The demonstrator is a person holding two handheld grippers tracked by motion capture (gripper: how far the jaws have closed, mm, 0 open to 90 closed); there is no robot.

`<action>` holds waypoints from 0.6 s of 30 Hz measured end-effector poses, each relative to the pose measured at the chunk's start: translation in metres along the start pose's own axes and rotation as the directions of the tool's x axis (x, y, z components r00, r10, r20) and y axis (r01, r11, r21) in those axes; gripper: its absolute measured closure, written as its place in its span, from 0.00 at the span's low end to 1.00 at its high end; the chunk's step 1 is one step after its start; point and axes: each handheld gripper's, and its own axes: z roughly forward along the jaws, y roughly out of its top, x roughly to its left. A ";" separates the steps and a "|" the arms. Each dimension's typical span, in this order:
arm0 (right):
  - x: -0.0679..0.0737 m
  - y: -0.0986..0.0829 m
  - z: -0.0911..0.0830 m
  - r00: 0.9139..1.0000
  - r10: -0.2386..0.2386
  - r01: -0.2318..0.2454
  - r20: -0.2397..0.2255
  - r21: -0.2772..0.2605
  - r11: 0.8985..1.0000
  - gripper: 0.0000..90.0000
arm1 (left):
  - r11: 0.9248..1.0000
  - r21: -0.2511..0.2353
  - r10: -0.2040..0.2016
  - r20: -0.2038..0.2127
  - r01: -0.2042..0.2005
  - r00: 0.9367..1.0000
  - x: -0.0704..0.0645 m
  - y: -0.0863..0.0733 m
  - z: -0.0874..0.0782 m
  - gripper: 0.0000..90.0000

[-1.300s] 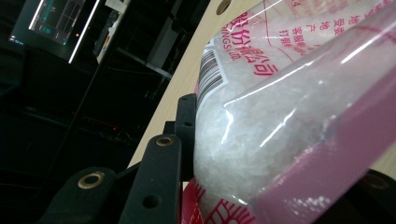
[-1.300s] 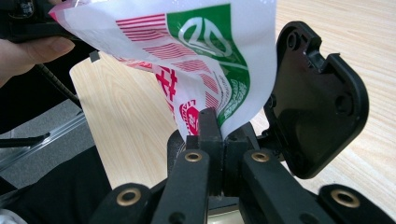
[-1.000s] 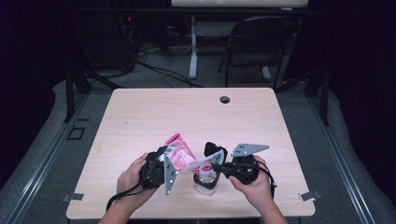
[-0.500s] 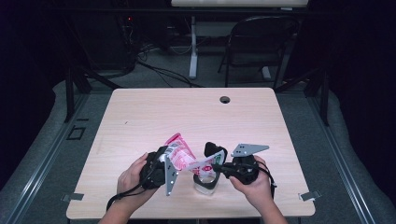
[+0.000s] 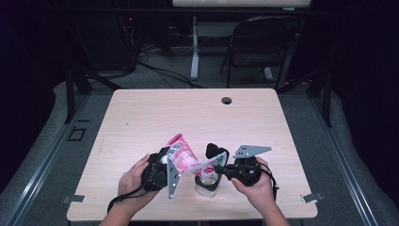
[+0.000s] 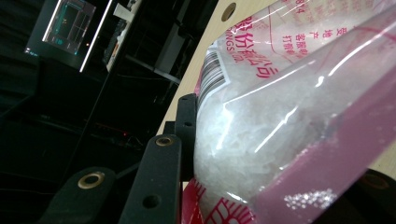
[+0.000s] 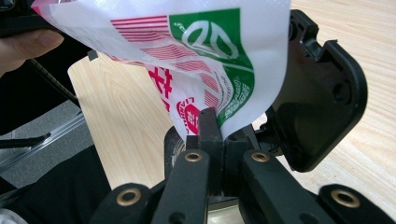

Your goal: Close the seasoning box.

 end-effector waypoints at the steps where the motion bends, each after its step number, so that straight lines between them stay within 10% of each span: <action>1: 0.000 0.000 0.000 1.000 0.000 0.000 0.000 0.000 1.000 1.00 | 1.000 0.000 -0.001 0.000 0.001 1.000 0.000 0.000 0.000 0.84; 18: 0.000 0.000 0.000 1.000 0.003 -0.003 0.000 0.000 1.000 1.00 | 0.999 0.009 0.040 -0.010 -0.040 0.999 0.003 0.004 -0.003 0.84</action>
